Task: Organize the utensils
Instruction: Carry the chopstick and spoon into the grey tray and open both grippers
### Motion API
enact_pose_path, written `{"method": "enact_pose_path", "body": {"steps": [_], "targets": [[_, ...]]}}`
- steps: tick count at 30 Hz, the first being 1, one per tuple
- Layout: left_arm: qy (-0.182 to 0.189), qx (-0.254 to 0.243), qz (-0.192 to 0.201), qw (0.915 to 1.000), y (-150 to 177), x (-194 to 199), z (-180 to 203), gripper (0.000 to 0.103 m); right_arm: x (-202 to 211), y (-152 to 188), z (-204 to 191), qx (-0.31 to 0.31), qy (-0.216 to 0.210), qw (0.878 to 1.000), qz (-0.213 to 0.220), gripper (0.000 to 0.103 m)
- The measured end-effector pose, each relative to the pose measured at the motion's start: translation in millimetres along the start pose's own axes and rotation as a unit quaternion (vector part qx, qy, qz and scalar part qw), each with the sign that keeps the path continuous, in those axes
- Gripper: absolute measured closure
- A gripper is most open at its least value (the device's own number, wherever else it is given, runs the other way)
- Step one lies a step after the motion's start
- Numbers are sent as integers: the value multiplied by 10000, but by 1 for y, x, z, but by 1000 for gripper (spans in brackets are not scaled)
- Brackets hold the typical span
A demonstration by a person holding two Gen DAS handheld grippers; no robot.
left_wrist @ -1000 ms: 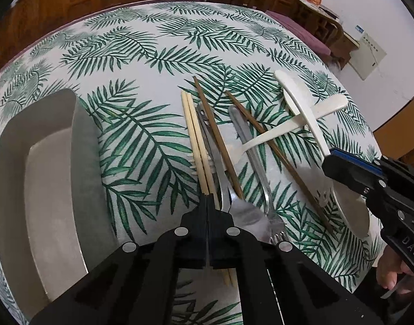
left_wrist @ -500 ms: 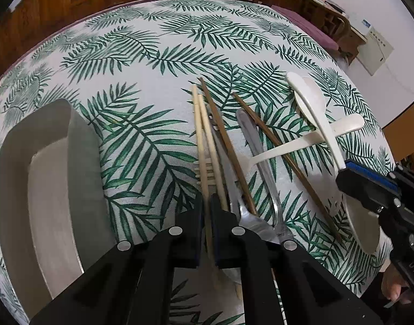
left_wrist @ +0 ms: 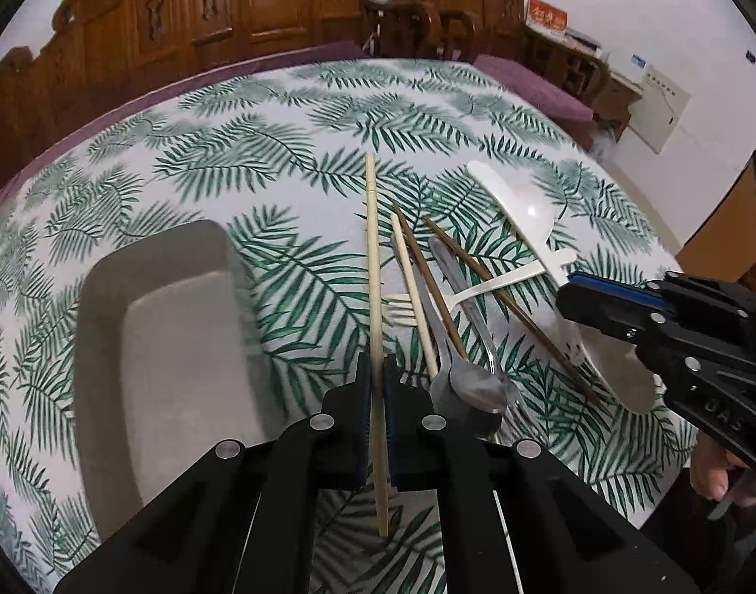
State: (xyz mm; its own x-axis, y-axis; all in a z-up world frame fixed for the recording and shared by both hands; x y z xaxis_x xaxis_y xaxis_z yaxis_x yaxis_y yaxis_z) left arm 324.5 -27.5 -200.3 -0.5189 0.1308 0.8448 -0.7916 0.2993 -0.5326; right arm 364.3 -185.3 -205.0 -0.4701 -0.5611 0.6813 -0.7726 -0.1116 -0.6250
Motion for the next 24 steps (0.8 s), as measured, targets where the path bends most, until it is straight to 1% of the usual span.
{"method": "enact_pose_path", "body": {"steps": [7,13,18,21,24], "targets": [[136,184,307,9993,18,29,-26,99,2,-3,-32,113,-213,9996,157,95],[117,336,573,9977,33,50,-54,99,-12,3,-54,254,-202,9994,123,95],[-58,404,585,9975,48,51,-70,99,-20,5,-62,297,-147,9993,154,95],[-12,449,531,9976,57,47,-77,99,-26,5,-60,237,-56,9996,147,95],[-21,480,439,9979,64,41,-85,99,-29,4,-59,212,-51,9997,138,95]]}}
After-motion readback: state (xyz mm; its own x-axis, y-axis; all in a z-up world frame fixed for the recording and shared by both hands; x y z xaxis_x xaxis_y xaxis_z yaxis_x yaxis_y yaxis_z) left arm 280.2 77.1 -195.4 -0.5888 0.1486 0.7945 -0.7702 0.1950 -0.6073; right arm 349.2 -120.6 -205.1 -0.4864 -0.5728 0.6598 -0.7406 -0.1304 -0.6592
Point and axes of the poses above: each gripper's, at about its wrist camera, not at the fingertips, and x roughly against the way its jaws point, z to its right, y to its underside, the point moved 1 cm from there along -x, roughly the way its jaws point, and after that the axes turned 15 degrees about -x, right-handed, at the moved point
